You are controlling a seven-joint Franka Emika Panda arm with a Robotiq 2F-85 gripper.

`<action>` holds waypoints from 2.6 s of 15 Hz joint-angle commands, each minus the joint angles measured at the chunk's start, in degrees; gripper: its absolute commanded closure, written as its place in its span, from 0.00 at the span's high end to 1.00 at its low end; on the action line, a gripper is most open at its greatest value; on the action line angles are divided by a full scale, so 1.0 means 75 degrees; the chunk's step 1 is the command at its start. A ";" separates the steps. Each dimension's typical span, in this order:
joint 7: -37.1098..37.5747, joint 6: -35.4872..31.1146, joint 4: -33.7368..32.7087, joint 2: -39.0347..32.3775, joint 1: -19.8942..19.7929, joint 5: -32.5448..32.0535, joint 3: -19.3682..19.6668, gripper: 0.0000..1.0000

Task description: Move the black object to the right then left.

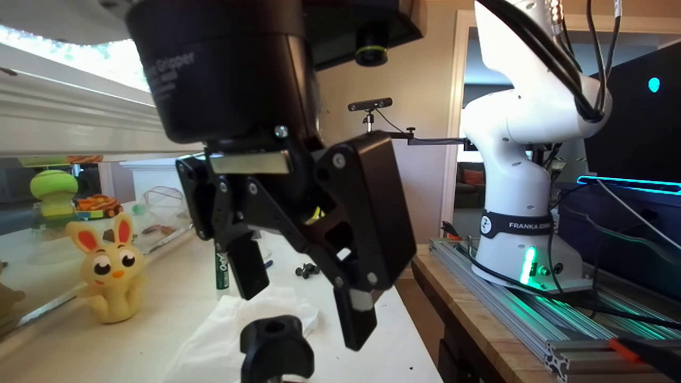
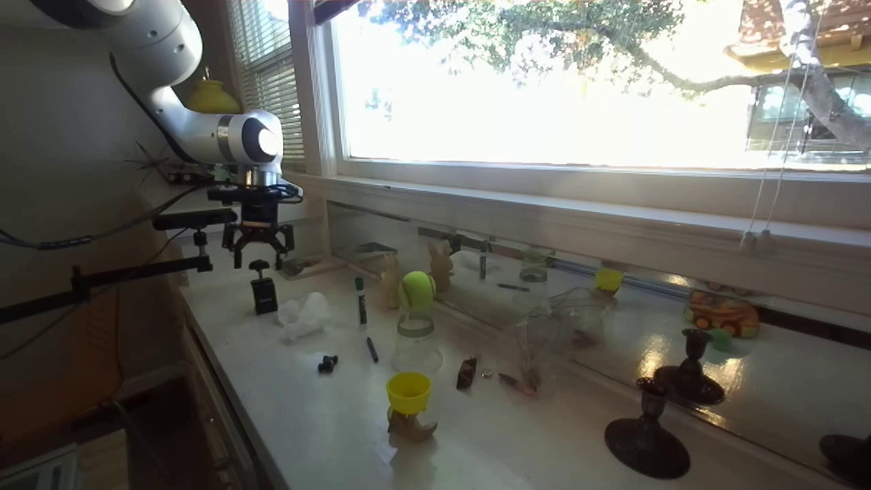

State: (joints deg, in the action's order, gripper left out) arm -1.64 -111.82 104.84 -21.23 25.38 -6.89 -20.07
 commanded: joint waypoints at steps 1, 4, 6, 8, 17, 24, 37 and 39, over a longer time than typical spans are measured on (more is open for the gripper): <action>-0.0108 -0.0153 -0.0382 -0.0320 0.0156 -0.0408 0.0059 1.00; -0.0131 -0.0358 -0.0472 -0.0424 0.0210 -0.0588 0.0065 1.00; -0.0180 -0.0491 -0.0474 -0.0458 0.0225 -0.0627 0.0061 0.93; -0.0248 -0.0560 -0.0481 -0.0481 0.0241 -0.0668 0.0060 0.66; 0.0402 -0.1000 -0.0456 -0.0492 0.0324 -0.0560 0.0174 0.23; 0.1999 -0.1529 -0.0507 -0.0631 0.0432 -0.0128 0.0252 0.23; 0.4572 -0.2200 -0.0115 -0.0388 0.0702 0.0130 0.0511 0.23; 0.4779 -0.2198 -0.0097 -0.0360 0.0721 0.0119 0.0521 0.23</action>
State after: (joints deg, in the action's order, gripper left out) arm 31.59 -126.33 102.69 -24.66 29.56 -8.02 -17.03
